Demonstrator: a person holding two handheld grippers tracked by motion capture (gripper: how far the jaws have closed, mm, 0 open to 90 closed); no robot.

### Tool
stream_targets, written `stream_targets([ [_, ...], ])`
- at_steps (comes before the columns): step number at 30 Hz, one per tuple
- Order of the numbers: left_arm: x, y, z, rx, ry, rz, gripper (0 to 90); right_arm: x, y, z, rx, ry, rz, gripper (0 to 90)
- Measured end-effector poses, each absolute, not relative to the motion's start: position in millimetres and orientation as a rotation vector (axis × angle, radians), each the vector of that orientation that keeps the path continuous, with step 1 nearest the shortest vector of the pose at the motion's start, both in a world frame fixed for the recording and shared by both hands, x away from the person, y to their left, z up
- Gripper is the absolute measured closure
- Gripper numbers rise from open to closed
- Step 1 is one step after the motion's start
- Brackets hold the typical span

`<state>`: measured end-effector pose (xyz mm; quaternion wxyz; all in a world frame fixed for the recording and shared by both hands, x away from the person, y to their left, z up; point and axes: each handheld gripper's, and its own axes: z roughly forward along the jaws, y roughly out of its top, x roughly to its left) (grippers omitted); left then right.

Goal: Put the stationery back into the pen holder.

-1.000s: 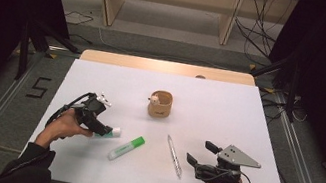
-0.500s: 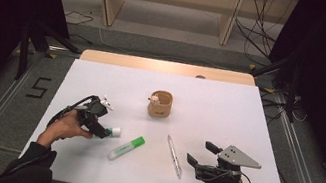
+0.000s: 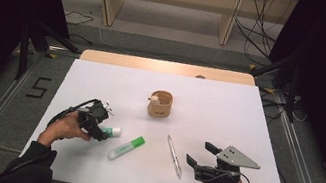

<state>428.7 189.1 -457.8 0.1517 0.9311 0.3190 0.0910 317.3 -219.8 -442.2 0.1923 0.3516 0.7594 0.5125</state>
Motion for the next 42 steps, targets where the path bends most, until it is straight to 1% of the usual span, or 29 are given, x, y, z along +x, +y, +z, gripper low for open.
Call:
stream_targets([
  [3,428.3,189.4,-456.6,2.694,0.898,0.237,38.6,317.2,-219.1,-442.3,0.986,2.135,1.437,22.4],
  [15,429.8,194.3,-460.6,2.728,0.888,0.216,49.4,317.3,-218.0,-442.8,0.981,2.136,1.435,22.4],
  [18,428.9,193.5,-460.8,2.728,0.882,0.201,54.1,317.3,-217.9,-442.8,0.978,2.138,1.435,22.4],
  [24,426.5,190.5,-462.0,2.767,0.824,0.215,59.1,317.2,-217.9,-442.7,0.981,2.137,1.435,22.4],
  [27,424.7,189.0,-461.5,2.786,0.781,0.228,64.6,317.1,-218.0,-442.6,0.976,2.141,1.43,22.4],
  [30,424.2,187.8,-460.1,2.796,0.773,0.237,65.0,317.0,-218.0,-442.5,0.975,2.141,1.43,22.4],
  [34,423.5,186.9,-456.6,2.766,0.784,0.24,65.2,317.1,-218.0,-442.6,0.977,2.14,1.431,22.4],
  [42,424.2,183.8,-445.9,2.632,0.825,0.231,65.3,316.9,-218.0,-442.4,0.976,2.14,1.431,22.4],
])
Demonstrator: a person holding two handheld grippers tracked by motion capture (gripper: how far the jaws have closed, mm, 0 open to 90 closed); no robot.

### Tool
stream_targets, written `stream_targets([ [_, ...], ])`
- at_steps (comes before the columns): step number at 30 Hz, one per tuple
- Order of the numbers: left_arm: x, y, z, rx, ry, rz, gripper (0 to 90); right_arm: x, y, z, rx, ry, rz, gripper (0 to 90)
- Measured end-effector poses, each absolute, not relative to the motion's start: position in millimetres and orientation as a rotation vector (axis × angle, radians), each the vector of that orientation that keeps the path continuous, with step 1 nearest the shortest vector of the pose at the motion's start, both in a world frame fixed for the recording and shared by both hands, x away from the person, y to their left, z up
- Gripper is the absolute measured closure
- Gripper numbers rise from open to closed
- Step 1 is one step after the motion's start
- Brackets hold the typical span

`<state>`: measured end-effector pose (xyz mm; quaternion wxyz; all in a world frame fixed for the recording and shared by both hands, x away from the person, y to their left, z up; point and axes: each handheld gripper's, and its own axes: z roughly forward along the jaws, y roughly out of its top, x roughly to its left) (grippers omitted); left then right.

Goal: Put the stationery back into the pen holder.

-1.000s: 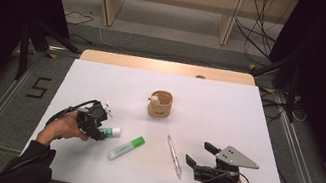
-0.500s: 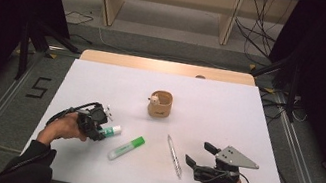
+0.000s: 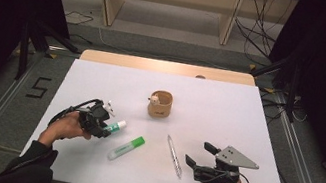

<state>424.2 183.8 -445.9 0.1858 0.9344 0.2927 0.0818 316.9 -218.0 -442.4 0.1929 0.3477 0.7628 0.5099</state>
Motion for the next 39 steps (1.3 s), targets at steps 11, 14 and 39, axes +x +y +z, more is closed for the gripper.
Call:
stream_targets([
  [11,421.2,170.6,-437.1,2.443,0.871,0.202,65.3,316.7,-217.9,-442.4,0.98,2.14,1.432,22.4],
  [14,420.6,166.9,-435.7,2.394,0.879,0.191,65.3,316.9,-217.8,-442.5,0.976,2.139,1.431,22.4],
  [39,395.6,125.5,-437.5,2.041,0.906,0.318,65.2,322.8,-211.4,-440.8,1.04,2.148,1.545,22.3],
])
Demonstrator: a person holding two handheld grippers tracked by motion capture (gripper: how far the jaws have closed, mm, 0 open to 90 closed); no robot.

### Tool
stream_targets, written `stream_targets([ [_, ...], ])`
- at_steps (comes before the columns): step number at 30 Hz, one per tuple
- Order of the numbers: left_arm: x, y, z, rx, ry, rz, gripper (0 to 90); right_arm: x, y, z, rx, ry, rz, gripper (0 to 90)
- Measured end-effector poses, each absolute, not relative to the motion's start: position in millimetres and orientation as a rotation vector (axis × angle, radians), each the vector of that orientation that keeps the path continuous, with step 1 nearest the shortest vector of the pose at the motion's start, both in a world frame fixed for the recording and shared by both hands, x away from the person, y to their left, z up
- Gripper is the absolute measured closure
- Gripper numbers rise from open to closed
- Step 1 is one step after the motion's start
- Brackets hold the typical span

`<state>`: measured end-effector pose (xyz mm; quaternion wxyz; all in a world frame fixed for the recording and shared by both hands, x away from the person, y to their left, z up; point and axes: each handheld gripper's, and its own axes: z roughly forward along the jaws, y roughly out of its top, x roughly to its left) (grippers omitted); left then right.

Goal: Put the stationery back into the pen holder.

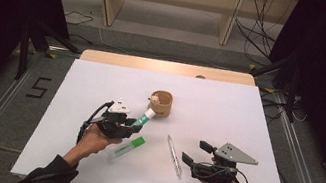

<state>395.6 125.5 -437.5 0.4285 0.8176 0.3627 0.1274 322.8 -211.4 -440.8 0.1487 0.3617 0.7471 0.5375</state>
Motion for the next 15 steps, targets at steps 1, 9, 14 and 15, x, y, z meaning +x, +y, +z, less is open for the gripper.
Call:
stream_targets([
  [1,393.7,123.5,-438.0,2.034,0.902,0.324,65.3,324.0,-210.3,-440.5,1.044,2.149,1.559,22.1],
  [9,380.8,113.9,-439.1,1.974,0.885,0.364,65.2,335.2,-195.8,-438.0,1.097,2.164,1.663,21.9],
  [14,374.4,110.6,-439.4,1.936,0.885,0.378,65.3,342.6,-182.9,-437.0,1.099,2.181,1.693,22.0],
  [15,373.6,110.2,-439.4,1.935,0.882,0.377,65.3,344.2,-181.1,-436.9,1.106,2.182,1.702,22.0],
])
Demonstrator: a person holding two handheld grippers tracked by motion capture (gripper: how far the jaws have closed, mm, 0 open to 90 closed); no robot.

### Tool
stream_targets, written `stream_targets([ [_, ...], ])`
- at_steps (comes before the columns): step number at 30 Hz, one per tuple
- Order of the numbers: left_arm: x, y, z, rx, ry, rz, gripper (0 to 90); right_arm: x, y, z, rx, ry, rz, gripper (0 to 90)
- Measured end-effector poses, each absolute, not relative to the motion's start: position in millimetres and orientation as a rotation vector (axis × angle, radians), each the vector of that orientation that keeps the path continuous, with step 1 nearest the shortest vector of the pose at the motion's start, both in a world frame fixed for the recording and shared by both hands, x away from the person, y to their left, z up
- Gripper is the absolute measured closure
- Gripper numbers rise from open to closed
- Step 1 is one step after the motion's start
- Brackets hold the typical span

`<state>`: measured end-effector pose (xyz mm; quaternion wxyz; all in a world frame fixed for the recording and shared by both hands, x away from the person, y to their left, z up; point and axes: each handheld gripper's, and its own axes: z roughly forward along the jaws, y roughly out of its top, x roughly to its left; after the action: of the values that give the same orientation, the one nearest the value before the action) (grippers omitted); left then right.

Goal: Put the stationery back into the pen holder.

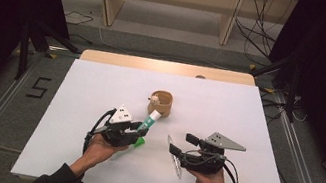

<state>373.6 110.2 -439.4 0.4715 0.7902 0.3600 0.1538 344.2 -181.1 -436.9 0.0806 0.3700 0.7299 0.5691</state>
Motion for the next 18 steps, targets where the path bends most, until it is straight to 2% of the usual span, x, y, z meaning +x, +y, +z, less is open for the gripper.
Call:
stream_targets([
  [6,368.7,108.1,-439.1,1.906,0.877,0.4,65.3,353.3,-174.9,-437.1,1.153,2.172,1.747,22.5],
  [18,356.0,94.2,-441.0,1.883,0.846,0.357,65.3,367.9,-156.9,-439.8,1.219,2.183,1.822,24.7],
])
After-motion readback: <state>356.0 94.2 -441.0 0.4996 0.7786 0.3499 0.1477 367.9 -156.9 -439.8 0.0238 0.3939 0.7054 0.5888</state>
